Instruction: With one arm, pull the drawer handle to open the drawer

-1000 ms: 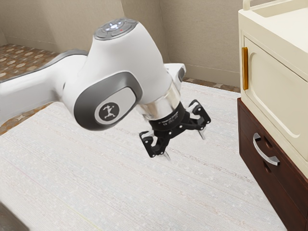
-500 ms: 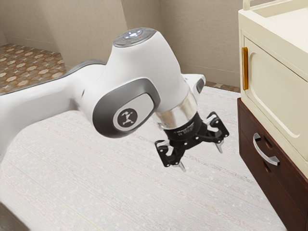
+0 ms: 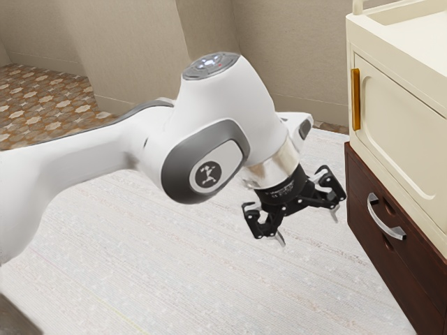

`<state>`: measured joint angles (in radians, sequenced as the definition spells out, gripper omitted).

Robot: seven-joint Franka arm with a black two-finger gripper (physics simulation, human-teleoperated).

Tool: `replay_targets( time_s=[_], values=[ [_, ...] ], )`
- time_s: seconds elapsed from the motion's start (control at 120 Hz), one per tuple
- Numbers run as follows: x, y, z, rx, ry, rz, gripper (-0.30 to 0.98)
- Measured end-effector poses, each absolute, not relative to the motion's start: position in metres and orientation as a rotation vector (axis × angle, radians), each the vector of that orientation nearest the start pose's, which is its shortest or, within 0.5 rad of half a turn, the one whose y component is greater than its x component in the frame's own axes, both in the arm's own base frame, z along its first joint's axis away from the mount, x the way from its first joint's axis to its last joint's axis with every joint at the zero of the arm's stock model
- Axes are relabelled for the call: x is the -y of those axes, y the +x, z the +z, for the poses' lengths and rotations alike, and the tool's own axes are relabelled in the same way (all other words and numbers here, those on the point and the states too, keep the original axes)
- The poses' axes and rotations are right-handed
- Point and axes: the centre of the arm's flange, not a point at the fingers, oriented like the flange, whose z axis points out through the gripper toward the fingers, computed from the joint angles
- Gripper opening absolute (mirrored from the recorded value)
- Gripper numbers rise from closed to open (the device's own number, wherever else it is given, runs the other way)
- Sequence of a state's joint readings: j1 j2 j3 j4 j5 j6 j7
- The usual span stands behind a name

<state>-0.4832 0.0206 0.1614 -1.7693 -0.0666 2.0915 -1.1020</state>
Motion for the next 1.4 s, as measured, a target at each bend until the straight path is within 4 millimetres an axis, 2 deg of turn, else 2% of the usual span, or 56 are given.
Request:
replay_targets(
  time_s=[0.133, 0.367, 0.575, 0.867, 1.4],
  values=[
    [0.197, 0.573, 0.562, 1.301, -3.119, -0.314, 0.69],
    [0.221, 0.577, 0.567, 1.216, -3.173, -0.348, 0.69],
    [0.223, 0.58, 0.57, 1.235, -3.218, -0.379, 0.69],
    [0.238, 0.583, 0.563, 1.239, -3.277, -0.423, 0.69],
    [0.239, 0.585, 0.552, 1.261, -3.298, -0.442, 0.69]
  ],
)
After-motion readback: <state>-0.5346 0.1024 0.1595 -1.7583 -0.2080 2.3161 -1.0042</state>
